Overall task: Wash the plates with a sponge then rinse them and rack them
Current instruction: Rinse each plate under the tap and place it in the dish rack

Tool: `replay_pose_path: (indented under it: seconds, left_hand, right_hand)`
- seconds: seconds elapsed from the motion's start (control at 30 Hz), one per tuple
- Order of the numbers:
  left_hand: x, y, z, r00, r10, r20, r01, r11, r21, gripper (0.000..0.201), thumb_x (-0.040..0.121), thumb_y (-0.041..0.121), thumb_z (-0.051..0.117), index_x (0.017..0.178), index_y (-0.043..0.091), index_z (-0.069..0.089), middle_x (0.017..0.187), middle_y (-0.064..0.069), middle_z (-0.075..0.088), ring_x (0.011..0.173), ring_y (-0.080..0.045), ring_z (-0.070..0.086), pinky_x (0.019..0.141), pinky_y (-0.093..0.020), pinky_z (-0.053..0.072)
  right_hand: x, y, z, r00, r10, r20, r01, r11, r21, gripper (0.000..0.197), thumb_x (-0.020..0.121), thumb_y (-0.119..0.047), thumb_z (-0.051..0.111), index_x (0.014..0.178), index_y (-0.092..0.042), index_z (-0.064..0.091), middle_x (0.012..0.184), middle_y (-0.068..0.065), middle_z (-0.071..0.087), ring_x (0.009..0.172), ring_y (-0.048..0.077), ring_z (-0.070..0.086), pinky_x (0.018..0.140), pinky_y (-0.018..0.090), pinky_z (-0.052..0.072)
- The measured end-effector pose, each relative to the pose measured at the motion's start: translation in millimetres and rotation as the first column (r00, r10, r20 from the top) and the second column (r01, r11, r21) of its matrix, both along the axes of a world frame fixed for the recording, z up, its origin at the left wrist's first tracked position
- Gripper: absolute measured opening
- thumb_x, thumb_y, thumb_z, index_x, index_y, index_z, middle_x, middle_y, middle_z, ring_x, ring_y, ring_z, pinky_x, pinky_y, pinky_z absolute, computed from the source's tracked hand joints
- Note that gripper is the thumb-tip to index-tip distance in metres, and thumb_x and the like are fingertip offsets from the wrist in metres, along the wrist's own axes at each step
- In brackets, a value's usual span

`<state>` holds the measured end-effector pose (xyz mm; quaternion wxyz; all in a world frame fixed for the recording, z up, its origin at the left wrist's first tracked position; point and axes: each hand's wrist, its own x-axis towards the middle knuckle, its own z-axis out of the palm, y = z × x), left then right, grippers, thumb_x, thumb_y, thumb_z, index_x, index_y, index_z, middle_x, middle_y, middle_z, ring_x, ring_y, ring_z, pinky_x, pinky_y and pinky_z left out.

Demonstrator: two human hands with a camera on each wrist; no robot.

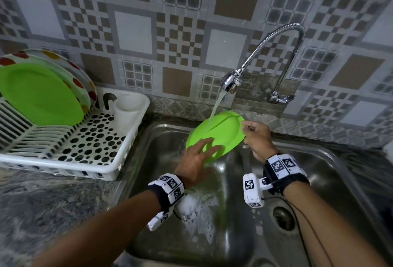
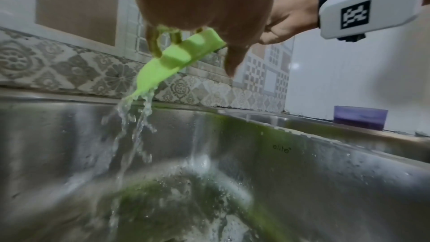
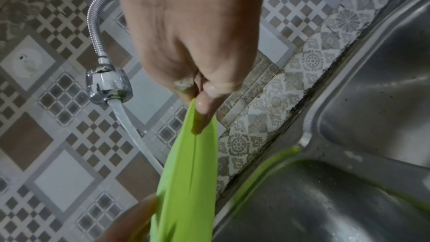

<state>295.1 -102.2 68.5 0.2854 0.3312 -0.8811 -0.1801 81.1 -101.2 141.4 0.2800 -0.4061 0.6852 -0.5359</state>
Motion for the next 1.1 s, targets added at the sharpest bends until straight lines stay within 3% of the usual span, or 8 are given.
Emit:
replay_pose_path:
  seconds: [0.13, 0.23, 0.43, 0.5, 0.57, 0.73, 0.93, 1.1]
  left_hand:
    - [14, 0, 12, 0.974, 0.030, -0.223, -0.043, 0.998, -0.056, 0.050, 0.078, 0.011, 0.061, 0.120, 0.037, 0.054, 0.137, 0.002, 0.054, 0.116, -0.021, 0.061, 0.089, -0.040, 0.055]
    - [23, -14, 22, 0.949, 0.037, -0.314, -0.063, 0.995, -0.074, 0.034, 0.086, 0.013, 0.055, 0.116, 0.026, 0.065, 0.127, -0.003, 0.063, 0.110, -0.016, 0.064, 0.093, -0.032, 0.052]
    - [38, -37, 57, 0.945, 0.160, -0.286, -0.160, 0.987, 0.024, 0.028, 0.091, 0.018, 0.056, 0.117, 0.018, 0.067, 0.115, -0.004, 0.069, 0.107, -0.017, 0.064, 0.093, -0.018, 0.043]
    - [45, -45, 68, 0.944, 0.179, -0.276, -0.161, 0.983, 0.086, 0.029, 0.089, 0.015, 0.061, 0.117, 0.022, 0.066, 0.115, -0.005, 0.070, 0.107, -0.019, 0.065, 0.094, -0.028, 0.050]
    - [53, -52, 82, 0.947, 0.183, -0.265, -0.147, 0.978, 0.148, 0.031, 0.088, 0.016, 0.064, 0.118, 0.024, 0.065, 0.116, -0.006, 0.069, 0.107, -0.018, 0.065, 0.091, -0.030, 0.052]
    - [85, -62, 134, 0.930, 0.103, -0.353, 0.004, 0.957, 0.290, 0.032, 0.087, 0.008, 0.065, 0.117, 0.019, 0.066, 0.121, 0.003, 0.066, 0.110, -0.010, 0.062, 0.092, -0.026, 0.053]
    - [159, -76, 188, 0.884, 0.089, -0.459, 0.029, 0.969, 0.244, 0.030, 0.083, 0.000, 0.067, 0.110, 0.014, 0.067, 0.111, 0.000, 0.067, 0.090, 0.001, 0.065, 0.078, -0.014, 0.053]
    - [257, -99, 212, 0.857, 0.081, -0.509, 0.044, 0.972, 0.229, 0.029, 0.081, -0.002, 0.067, 0.097, 0.022, 0.067, 0.106, -0.002, 0.069, 0.102, -0.016, 0.066, 0.088, -0.029, 0.055]
  right_hand:
    - [8, 9, 8, 0.996, -0.003, 0.089, 0.006, 0.999, -0.032, 0.021, 0.091, -0.015, 0.056, 0.110, -0.008, 0.064, 0.076, 0.000, 0.060, 0.053, 0.011, 0.048, 0.041, 0.019, 0.045]
    - [17, 15, 16, 0.989, 0.039, 0.143, -0.030, 0.998, -0.060, 0.015, 0.091, -0.029, 0.058, 0.091, -0.016, 0.066, 0.081, 0.001, 0.064, 0.070, 0.011, 0.062, 0.055, 0.016, 0.053]
    - [20, 16, 11, 0.968, 0.056, -0.243, -0.072, 0.996, -0.058, 0.054, 0.084, -0.060, 0.045, 0.076, -0.009, 0.062, 0.070, 0.011, 0.062, 0.063, 0.018, 0.056, 0.061, 0.038, 0.052]
    - [20, 16, 12, 0.912, 0.052, -0.407, -0.117, 0.984, -0.136, 0.045, 0.087, -0.049, 0.050, 0.072, -0.009, 0.065, 0.063, 0.002, 0.052, 0.065, 0.014, 0.048, 0.068, 0.034, 0.047]
    - [26, 17, 20, 0.865, 0.098, -0.492, -0.197, 0.968, -0.153, 0.020, 0.091, -0.024, 0.057, 0.102, -0.013, 0.070, 0.089, 0.002, 0.059, 0.087, 0.012, 0.054, 0.089, 0.029, 0.047]
    - [54, 19, 51, 0.866, 0.248, -0.434, -0.345, 0.925, -0.159, 0.043, 0.092, -0.008, 0.054, 0.131, -0.027, 0.051, 0.132, -0.004, 0.054, 0.122, 0.012, 0.050, 0.103, 0.030, 0.041]
    - [121, 3, 96, 0.823, 0.297, -0.485, -0.449, 0.862, -0.234, 0.044, 0.091, -0.008, 0.057, 0.129, -0.029, 0.050, 0.130, -0.008, 0.056, 0.118, 0.006, 0.055, 0.102, 0.029, 0.044]
    - [215, -21, 130, 0.766, 0.324, -0.555, -0.522, 0.817, -0.244, 0.040, 0.090, -0.007, 0.056, 0.127, -0.022, 0.052, 0.114, -0.023, 0.056, 0.101, -0.019, 0.053, 0.088, 0.007, 0.044]
